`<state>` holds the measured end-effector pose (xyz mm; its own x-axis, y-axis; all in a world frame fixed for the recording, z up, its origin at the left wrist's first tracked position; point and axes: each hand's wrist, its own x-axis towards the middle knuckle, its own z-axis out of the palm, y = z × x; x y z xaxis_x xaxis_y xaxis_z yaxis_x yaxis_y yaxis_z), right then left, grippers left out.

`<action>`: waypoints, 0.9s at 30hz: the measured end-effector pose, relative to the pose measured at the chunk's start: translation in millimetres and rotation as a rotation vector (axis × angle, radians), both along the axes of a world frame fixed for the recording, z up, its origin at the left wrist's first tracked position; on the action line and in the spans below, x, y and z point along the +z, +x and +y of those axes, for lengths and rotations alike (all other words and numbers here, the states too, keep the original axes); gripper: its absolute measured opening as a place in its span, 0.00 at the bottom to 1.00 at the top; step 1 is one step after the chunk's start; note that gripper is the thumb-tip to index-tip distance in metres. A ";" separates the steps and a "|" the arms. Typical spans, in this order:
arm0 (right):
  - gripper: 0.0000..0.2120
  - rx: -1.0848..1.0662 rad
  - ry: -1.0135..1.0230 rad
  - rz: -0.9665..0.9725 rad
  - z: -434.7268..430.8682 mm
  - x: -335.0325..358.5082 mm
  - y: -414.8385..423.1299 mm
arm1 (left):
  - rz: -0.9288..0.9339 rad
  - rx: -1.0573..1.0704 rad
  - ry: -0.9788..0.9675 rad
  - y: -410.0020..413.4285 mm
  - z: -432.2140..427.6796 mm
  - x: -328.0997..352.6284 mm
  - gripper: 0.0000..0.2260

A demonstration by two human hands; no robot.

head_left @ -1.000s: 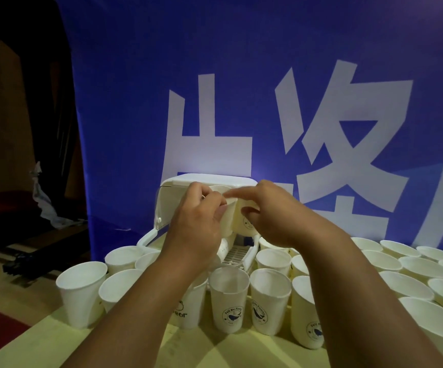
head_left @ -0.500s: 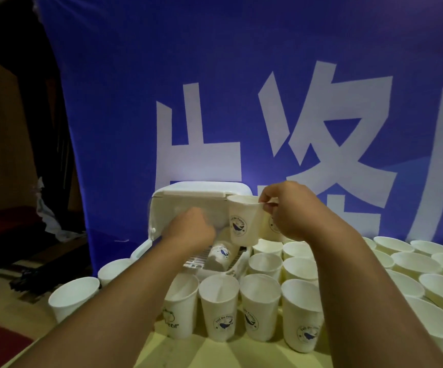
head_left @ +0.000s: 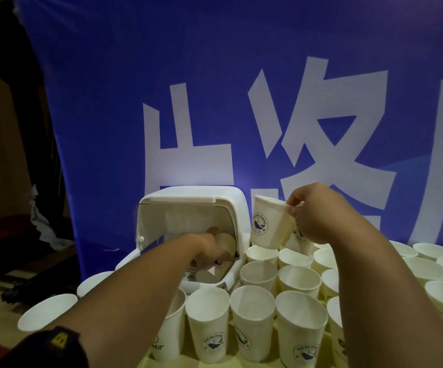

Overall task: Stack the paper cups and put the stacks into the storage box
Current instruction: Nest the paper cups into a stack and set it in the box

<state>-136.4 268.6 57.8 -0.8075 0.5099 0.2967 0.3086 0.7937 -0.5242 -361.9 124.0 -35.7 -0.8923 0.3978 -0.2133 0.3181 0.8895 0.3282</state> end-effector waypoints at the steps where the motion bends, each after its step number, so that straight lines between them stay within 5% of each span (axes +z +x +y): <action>1: 0.16 -0.006 -0.005 -0.004 0.4 -0.2 0.3 | -0.012 -0.005 0.020 -1.7 2.2 -0.7 0.43; 10: 0.17 -0.010 0.036 0.004 -7.2 -0.5 -6.2 | -0.017 -0.031 0.090 -1.7 -13.7 4.2 0.40; 15: 0.17 0.009 0.053 0.018 -16.4 2.9 -8.9 | 0.154 -0.033 0.298 6.2 -30.5 9.2 0.48; 20: 0.16 0.031 0.059 0.052 -25.4 3.0 -9.4 | 0.224 -0.087 0.434 27.2 -48.8 13.9 0.30; 27: 0.13 0.050 0.059 0.120 -30.9 -0.6 -12.2 | 0.190 -0.132 0.447 51.2 -69.1 26.1 0.25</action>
<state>-148.6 237.6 57.2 -0.7885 0.4484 0.4209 0.2053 0.8370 -0.5072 -310.7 54.9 -9.6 -0.8349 0.5251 0.1648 0.5093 0.6237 0.5930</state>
